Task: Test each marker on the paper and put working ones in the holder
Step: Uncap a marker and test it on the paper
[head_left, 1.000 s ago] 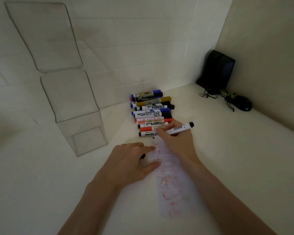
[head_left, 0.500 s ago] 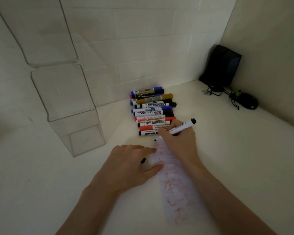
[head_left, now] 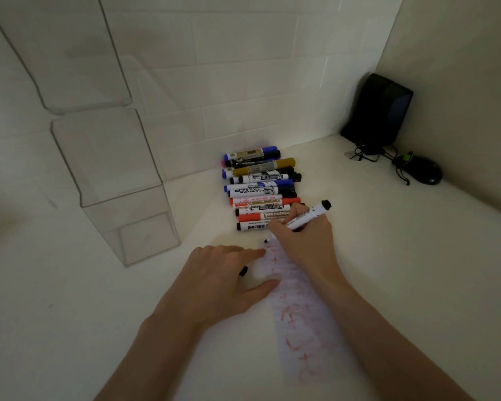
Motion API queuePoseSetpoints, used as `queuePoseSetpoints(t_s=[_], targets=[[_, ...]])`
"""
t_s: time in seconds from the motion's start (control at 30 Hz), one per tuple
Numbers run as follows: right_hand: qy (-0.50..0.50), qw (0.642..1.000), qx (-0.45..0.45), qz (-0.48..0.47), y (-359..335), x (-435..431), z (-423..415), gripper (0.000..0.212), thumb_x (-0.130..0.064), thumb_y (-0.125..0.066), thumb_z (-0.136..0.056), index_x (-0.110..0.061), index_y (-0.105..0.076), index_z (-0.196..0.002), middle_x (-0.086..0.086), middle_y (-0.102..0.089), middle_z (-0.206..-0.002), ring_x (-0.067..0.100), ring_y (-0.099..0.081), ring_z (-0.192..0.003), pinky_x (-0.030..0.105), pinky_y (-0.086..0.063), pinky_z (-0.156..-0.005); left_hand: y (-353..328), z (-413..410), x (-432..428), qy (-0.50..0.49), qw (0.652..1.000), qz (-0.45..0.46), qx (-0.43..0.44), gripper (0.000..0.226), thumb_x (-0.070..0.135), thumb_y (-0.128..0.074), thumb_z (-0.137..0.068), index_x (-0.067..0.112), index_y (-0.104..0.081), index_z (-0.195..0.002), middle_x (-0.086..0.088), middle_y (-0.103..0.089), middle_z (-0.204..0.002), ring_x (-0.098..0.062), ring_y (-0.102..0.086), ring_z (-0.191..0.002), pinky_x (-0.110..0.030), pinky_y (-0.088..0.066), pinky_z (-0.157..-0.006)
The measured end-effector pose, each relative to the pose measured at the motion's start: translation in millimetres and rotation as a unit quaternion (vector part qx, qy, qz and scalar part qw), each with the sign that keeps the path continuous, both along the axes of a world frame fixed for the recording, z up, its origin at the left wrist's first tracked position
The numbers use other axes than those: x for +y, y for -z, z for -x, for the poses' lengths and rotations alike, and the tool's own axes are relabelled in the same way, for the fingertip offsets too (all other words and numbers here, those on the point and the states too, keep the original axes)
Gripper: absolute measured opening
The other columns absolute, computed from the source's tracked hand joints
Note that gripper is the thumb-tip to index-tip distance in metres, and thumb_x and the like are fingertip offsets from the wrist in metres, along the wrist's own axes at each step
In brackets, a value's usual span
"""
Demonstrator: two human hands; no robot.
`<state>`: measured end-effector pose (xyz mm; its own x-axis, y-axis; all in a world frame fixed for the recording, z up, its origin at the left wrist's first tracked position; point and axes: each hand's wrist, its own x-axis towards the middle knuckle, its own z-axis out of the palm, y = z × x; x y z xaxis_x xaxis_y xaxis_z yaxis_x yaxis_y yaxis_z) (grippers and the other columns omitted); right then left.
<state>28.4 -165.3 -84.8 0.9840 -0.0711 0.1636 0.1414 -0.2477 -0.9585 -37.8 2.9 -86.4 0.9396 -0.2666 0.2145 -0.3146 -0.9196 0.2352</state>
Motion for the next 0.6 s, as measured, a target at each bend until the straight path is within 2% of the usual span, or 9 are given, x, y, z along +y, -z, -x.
queuePoseSetpoints(t_s=[0.1, 0.23, 0.4, 0.5, 0.6], targets=[[0.006, 1.000, -0.006, 0.005, 0.3, -1.2, -2.1, 0.036, -0.001, -0.076, -0.082, -0.018, -0.051, -0.062, -0.017, -0.056, -0.047, -0.003, -0.053, -0.045, 0.010, -0.040, -0.046, 0.0, -0.3, -0.2, -0.008, 1.000, 0.002, 0.000, 0.073, 0.089, -0.033, -0.080, 0.045, -0.060, -0.130, 0.020, -0.072, -0.095, -0.002, -0.067, -0.082, -0.029, -0.052, -0.071], [0.017, 1.000, -0.013, 0.007, 2.6, -1.0, -5.1, 0.032, -0.005, -0.078, -0.083, -0.018, -0.055, -0.064, -0.010, -0.060, -0.055, -0.003, -0.056, -0.047, 0.011, -0.042, -0.048, -0.5, -0.6, -0.2, -0.015, 1.000, -0.006, 0.004, 0.073, 0.091, -0.033, -0.078, 0.046, -0.060, -0.130, 0.021, -0.072, -0.097, -0.002, -0.067, -0.084, -0.027, -0.051, -0.071], [0.003, 1.000, -0.004, 0.006, 1.4, -1.3, -2.5, 0.037, -0.003, -0.077, -0.083, -0.020, -0.052, -0.061, -0.016, -0.058, -0.047, -0.004, -0.054, -0.045, 0.010, -0.041, -0.046, -2.0, -0.9, -0.3, -0.017, 1.000, -0.010, 0.001, 0.071, 0.090, -0.035, -0.078, 0.047, -0.061, -0.128, 0.020, -0.072, -0.091, -0.003, -0.067, -0.081, -0.025, -0.048, -0.066], [-0.010, 1.000, -0.005, 0.014, 0.8, -0.9, 1.1, 0.036, -0.002, -0.076, -0.082, -0.022, -0.055, -0.062, -0.018, -0.061, -0.050, -0.003, -0.058, -0.049, 0.011, -0.044, -0.049, -1.9, -0.7, -0.5, -0.019, 1.000, -0.007, 0.004, 0.071, 0.090, -0.035, -0.078, 0.048, -0.060, -0.129, 0.021, -0.072, -0.095, -0.002, -0.067, -0.083, -0.025, -0.049, -0.068], [-0.005, 1.000, -0.013, 0.019, 1.3, -0.5, -0.5, 0.038, -0.002, -0.076, -0.081, -0.020, -0.050, -0.061, -0.018, -0.055, -0.048, 0.000, -0.053, -0.047, 0.013, -0.043, -0.049, -1.5, -0.8, -0.2, -0.019, 1.000, -0.007, 0.008, 0.072, 0.091, -0.034, -0.077, 0.048, -0.059, -0.130, 0.021, -0.072, -0.097, -0.001, -0.066, -0.084, -0.024, -0.047, -0.068]])
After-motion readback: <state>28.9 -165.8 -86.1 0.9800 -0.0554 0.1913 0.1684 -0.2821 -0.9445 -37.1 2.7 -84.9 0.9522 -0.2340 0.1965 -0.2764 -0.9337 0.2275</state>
